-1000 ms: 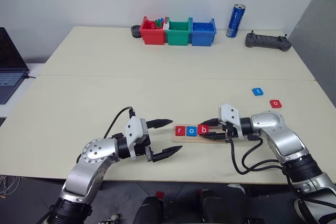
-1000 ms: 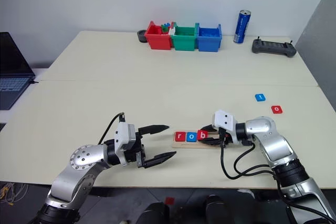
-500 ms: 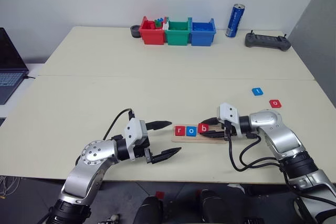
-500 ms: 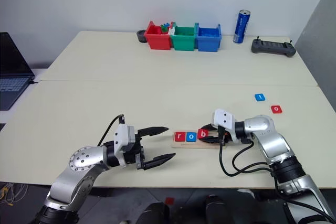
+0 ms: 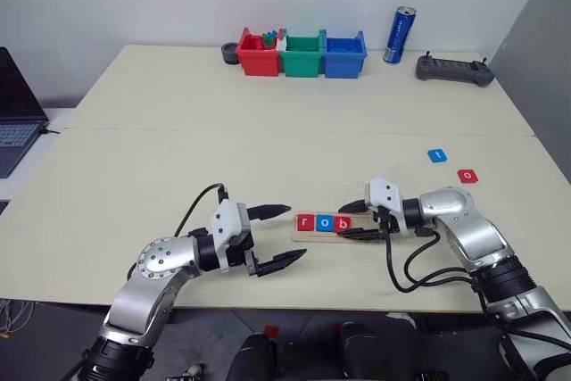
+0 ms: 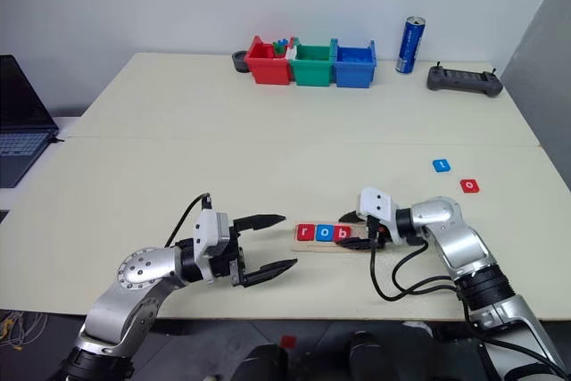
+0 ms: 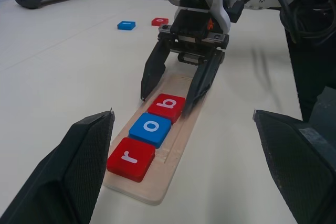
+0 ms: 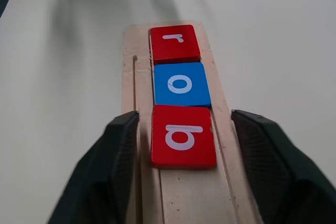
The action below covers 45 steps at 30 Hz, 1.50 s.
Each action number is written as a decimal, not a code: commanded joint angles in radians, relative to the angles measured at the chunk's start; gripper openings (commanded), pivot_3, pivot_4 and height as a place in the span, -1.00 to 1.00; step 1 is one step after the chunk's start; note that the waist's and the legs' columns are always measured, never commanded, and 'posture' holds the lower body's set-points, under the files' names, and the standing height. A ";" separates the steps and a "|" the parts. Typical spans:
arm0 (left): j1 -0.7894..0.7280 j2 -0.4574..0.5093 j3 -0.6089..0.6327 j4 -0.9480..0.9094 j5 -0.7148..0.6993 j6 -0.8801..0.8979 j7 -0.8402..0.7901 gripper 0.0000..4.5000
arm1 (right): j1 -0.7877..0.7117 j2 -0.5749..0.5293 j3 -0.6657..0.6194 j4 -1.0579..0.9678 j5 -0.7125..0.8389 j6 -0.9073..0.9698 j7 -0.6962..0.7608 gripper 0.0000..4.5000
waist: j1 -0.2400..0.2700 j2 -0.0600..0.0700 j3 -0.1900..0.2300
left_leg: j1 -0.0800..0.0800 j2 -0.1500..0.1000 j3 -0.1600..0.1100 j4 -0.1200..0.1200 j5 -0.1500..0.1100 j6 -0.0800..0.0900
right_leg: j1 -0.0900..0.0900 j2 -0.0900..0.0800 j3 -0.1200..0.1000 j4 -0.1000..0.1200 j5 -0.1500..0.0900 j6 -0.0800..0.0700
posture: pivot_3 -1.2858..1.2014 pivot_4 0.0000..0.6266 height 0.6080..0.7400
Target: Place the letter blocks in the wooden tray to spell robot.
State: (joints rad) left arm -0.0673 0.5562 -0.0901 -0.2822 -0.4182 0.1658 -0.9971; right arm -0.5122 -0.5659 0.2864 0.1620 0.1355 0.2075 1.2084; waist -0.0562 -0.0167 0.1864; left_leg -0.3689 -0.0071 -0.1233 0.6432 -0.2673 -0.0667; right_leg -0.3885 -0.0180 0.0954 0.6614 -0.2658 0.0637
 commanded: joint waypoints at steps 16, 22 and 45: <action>-0.016 -0.003 0.001 -0.016 0.000 -0.020 -0.004 1.00 | 0.032 -0.068 -0.109 -0.193 0.087 0.128 -0.031 0.98 | 0.001 0.000 0.000 | 0.000 0.000 -0.001 0.000 0.000 0.000 | 0.000 0.000 -0.001 0.000 0.000 0.000 | 0.03 -0.52 1.00; -0.020 0.000 -0.002 -0.017 -0.006 -0.016 -0.016 1.00 | 0.098 -0.067 -0.102 -0.318 0.130 0.198 -0.047 0.25 | 0.001 0.000 0.000 | -0.001 0.000 -0.001 0.000 0.000 0.000 | 0.000 0.000 0.000 0.000 0.000 0.000 | 0.03 -0.52 1.00; 0.009 0.018 0.012 -0.049 -0.008 -0.003 -0.011 1.00 | 0.131 -0.024 0.002 -0.236 0.018 0.066 -0.117 -0.98 | 0.001 0.000 0.000 | -0.001 0.000 -0.001 0.000 0.000 0.000 | 0.000 0.000 -0.001 -0.001 -0.003 0.004 | 0.03 -0.52 1.00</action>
State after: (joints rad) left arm -0.0638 0.5652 -0.0935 -0.2851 -0.4173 0.1678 -1.0122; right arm -0.3650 -0.5909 0.2958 -0.0606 0.1545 0.2918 1.0899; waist -0.0553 -0.0168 0.1868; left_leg -0.3701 -0.0070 -0.1243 0.6427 -0.2674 -0.0667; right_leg -0.3888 -0.0180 0.0944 0.6604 -0.2685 0.0676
